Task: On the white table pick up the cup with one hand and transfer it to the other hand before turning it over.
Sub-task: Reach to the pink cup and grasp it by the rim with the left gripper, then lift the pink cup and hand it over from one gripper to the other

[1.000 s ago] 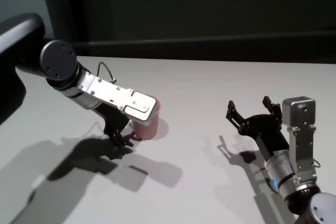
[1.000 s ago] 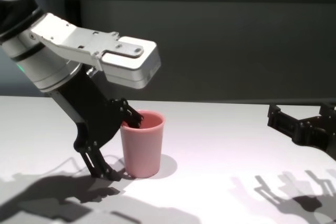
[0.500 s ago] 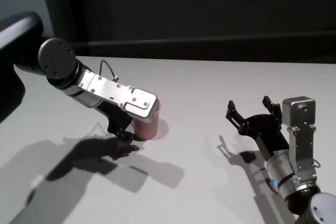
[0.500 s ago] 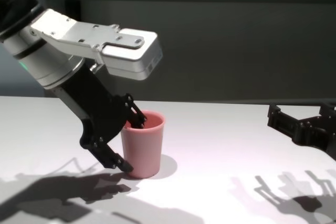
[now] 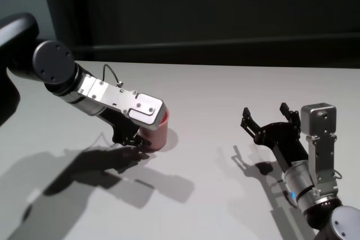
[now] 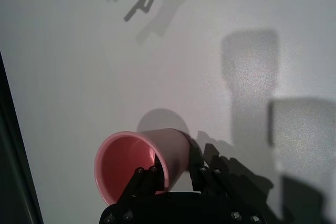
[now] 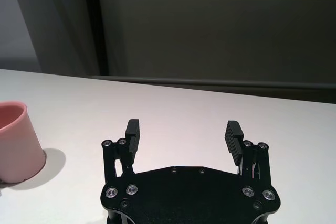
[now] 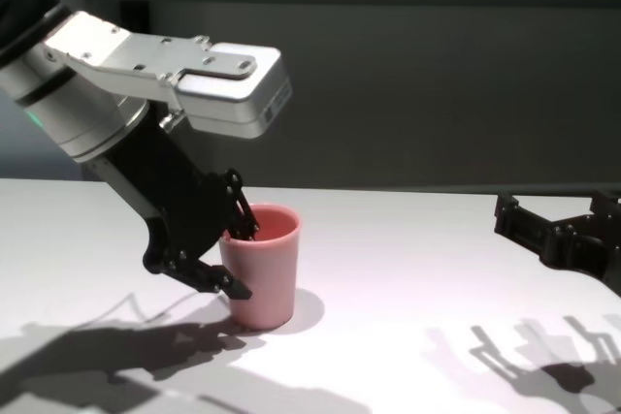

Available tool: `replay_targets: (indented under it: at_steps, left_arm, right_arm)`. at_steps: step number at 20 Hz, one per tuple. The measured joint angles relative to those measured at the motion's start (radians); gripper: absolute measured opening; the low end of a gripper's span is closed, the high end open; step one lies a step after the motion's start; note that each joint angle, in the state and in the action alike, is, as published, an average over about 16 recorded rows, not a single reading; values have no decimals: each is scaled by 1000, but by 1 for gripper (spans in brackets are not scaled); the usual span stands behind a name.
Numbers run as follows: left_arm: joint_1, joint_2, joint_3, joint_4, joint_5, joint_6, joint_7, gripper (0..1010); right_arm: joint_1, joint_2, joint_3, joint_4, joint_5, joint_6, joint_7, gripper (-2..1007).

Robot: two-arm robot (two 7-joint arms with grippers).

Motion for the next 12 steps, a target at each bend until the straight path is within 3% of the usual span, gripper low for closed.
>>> replay_targets:
  at_steps: [5, 12]
  left_arm:
    - [10, 10, -3, -6, -22, -7, 28, 195]
    - [43, 21, -33, 2, -66, -20, 116, 78]
  right_arm:
    - [0, 0, 0, 0, 0, 0, 0, 1002]
    - [0, 0, 0, 0, 0, 0, 0, 1002]
